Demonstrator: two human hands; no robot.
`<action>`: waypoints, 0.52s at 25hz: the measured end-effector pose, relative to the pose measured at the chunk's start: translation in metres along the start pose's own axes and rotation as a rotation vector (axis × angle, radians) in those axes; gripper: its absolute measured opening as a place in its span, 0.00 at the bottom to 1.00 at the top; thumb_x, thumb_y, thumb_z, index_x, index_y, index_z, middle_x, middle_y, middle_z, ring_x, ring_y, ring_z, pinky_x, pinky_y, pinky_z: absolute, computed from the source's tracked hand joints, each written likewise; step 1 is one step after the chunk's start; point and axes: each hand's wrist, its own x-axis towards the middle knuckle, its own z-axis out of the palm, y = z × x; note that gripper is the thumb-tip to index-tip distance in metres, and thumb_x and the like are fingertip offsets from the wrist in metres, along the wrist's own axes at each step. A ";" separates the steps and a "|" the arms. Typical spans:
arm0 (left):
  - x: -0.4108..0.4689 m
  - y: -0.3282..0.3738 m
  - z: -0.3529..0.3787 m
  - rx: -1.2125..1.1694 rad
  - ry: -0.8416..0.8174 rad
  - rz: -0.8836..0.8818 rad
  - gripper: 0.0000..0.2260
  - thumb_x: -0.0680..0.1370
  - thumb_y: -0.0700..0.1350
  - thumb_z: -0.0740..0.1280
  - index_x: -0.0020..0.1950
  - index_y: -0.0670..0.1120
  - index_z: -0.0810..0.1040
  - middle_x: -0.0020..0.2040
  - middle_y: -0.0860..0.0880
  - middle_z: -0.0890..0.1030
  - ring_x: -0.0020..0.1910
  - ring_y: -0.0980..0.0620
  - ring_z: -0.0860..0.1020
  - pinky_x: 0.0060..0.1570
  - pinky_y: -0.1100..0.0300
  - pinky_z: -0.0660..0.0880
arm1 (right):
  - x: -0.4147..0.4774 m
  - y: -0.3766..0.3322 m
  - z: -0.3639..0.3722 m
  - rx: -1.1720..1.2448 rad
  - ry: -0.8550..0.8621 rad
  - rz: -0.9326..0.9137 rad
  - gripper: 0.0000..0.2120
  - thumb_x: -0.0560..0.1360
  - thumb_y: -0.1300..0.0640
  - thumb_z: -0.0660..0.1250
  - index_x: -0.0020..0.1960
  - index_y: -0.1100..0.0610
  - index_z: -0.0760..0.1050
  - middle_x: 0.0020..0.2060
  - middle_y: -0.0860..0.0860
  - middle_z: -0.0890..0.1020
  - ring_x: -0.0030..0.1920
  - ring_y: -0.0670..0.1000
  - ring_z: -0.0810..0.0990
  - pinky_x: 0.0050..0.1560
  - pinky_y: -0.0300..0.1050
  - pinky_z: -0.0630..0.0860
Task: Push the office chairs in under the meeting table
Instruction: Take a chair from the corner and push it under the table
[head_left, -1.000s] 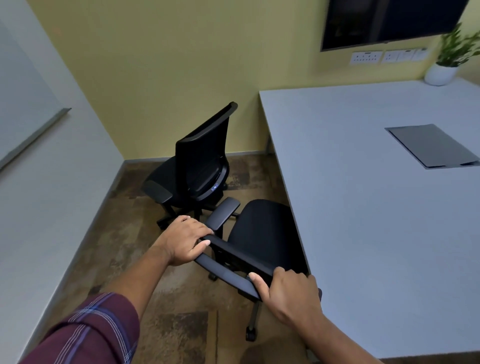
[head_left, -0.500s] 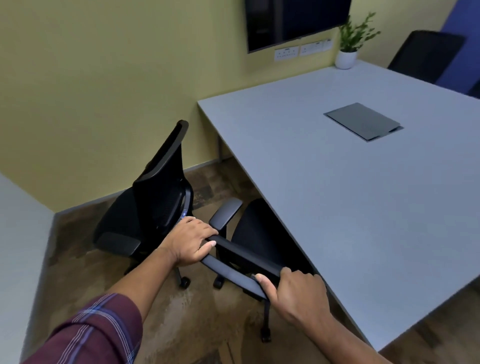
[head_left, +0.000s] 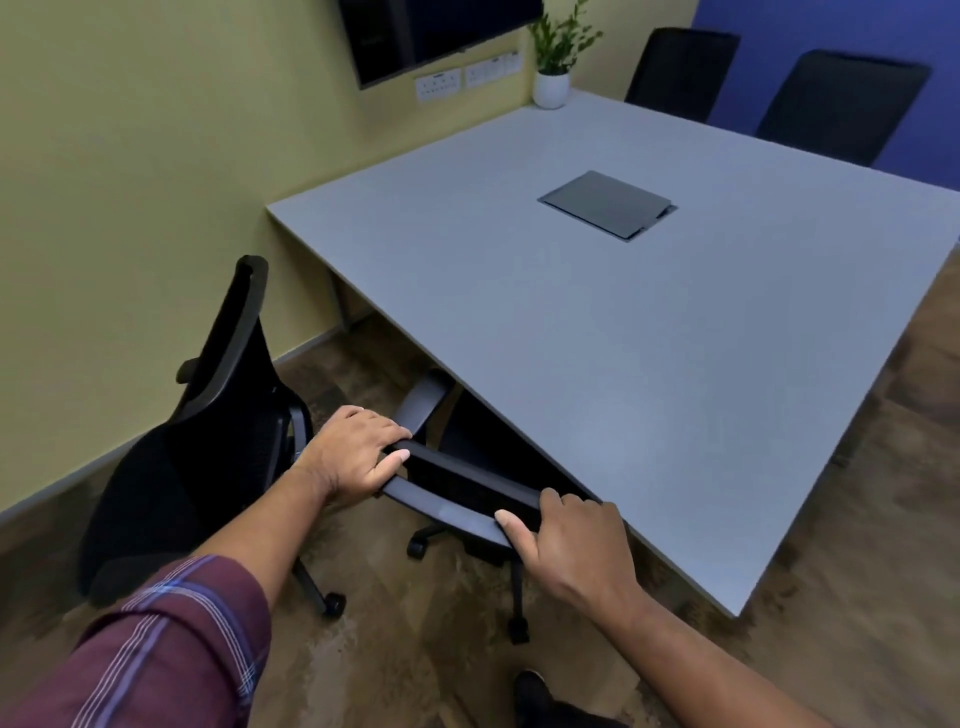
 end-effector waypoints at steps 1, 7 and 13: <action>0.007 -0.004 0.000 0.002 0.008 0.011 0.27 0.83 0.63 0.52 0.67 0.51 0.85 0.63 0.53 0.87 0.63 0.49 0.83 0.66 0.45 0.72 | 0.004 -0.001 0.000 -0.003 0.008 0.007 0.40 0.79 0.22 0.33 0.41 0.51 0.70 0.31 0.47 0.72 0.31 0.52 0.71 0.41 0.52 0.73; 0.042 -0.022 0.000 -0.016 0.005 0.112 0.26 0.84 0.61 0.54 0.66 0.50 0.85 0.62 0.52 0.87 0.61 0.49 0.84 0.65 0.45 0.75 | 0.022 -0.002 0.005 -0.012 -0.001 0.056 0.39 0.79 0.21 0.36 0.43 0.50 0.71 0.34 0.48 0.76 0.34 0.52 0.72 0.44 0.53 0.73; 0.068 -0.039 0.003 -0.016 0.040 0.192 0.23 0.85 0.60 0.56 0.65 0.51 0.85 0.61 0.53 0.87 0.61 0.50 0.84 0.64 0.45 0.76 | 0.032 -0.009 0.006 -0.034 -0.018 0.101 0.41 0.77 0.21 0.34 0.48 0.51 0.73 0.39 0.50 0.80 0.39 0.53 0.79 0.47 0.53 0.73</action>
